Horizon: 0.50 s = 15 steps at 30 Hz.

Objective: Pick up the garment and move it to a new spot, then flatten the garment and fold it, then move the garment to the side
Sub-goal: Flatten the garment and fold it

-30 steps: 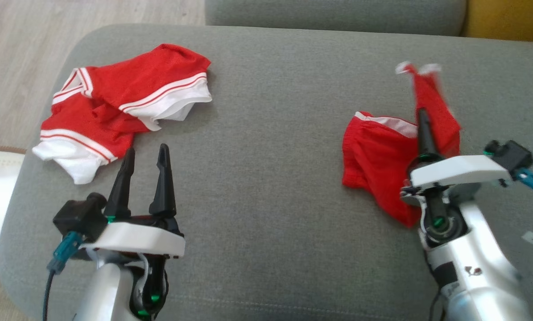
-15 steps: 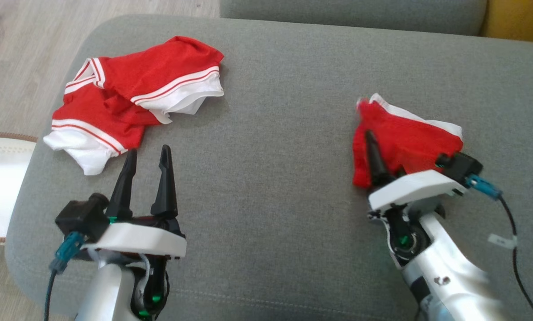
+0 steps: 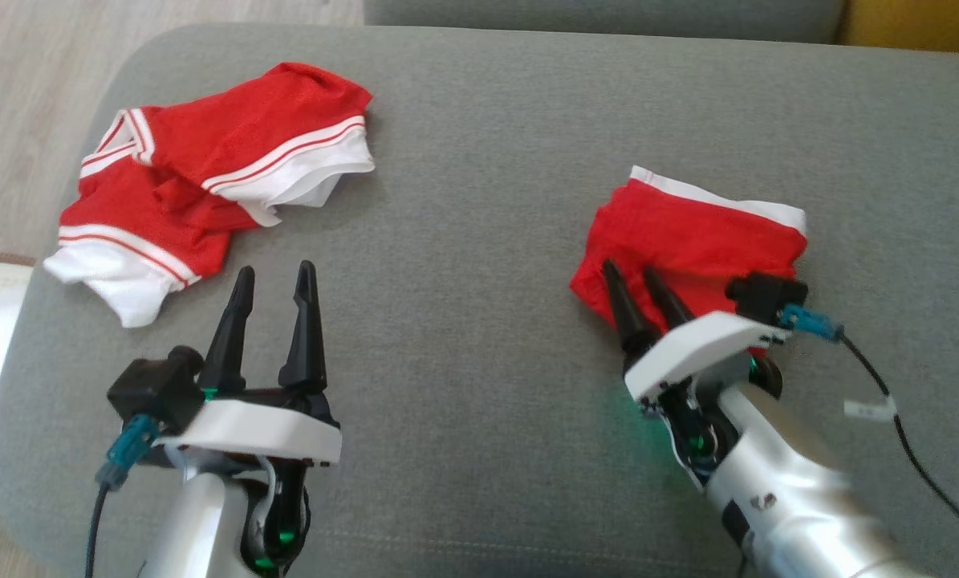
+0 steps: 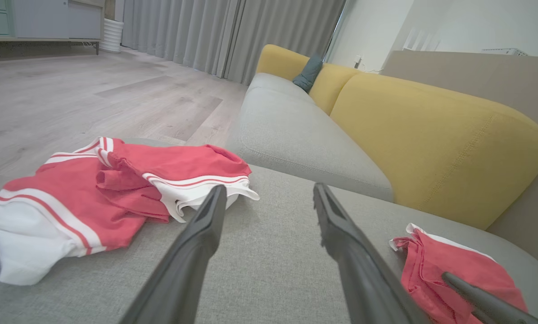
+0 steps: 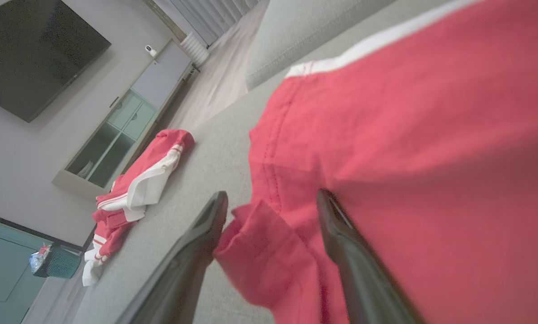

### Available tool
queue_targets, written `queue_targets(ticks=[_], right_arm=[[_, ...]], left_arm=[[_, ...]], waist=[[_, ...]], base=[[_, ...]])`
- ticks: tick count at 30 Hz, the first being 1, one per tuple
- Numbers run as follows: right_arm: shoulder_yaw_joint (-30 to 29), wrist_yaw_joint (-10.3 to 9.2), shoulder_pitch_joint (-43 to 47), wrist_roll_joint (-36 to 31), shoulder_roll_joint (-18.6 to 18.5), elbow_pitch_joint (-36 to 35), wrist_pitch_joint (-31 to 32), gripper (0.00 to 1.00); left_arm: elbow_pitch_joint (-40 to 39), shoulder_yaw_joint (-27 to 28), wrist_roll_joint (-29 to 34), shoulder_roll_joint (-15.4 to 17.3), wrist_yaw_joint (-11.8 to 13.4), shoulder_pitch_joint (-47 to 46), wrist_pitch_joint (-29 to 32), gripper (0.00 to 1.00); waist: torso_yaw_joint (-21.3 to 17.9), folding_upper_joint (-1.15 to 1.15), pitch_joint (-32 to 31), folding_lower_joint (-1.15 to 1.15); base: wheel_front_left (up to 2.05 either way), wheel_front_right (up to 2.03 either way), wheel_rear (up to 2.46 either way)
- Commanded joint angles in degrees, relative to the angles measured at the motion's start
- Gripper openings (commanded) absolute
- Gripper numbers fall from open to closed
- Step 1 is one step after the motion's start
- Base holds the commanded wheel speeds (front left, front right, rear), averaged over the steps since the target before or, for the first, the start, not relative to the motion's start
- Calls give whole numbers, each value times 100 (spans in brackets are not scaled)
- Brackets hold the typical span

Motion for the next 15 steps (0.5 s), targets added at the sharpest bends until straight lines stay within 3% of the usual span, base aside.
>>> queue_targets(ticks=[1, 8, 15], right_arm=[[158, -4, -337, -47, 43, -159, -55, 100], [47, -4, -508, -455, 27, -233, -342, 100], [-421, -4, -562, -1569, -419, -672, -466, 100]], left_arm=[[-169, 214, -30, 51, 36, -268, -30, 100], [-199, 303, -1, 51, 28, -240, -30, 100], [-381, 413, 13, 51, 1, -235, -30, 100]], waist=[[-87, 0, -10, 0], [-411, 0, -147, 0], [-740, 0, -283, 0]], base=[[0, 0, 0], [0, 0, 0], [0, 0, 0]])
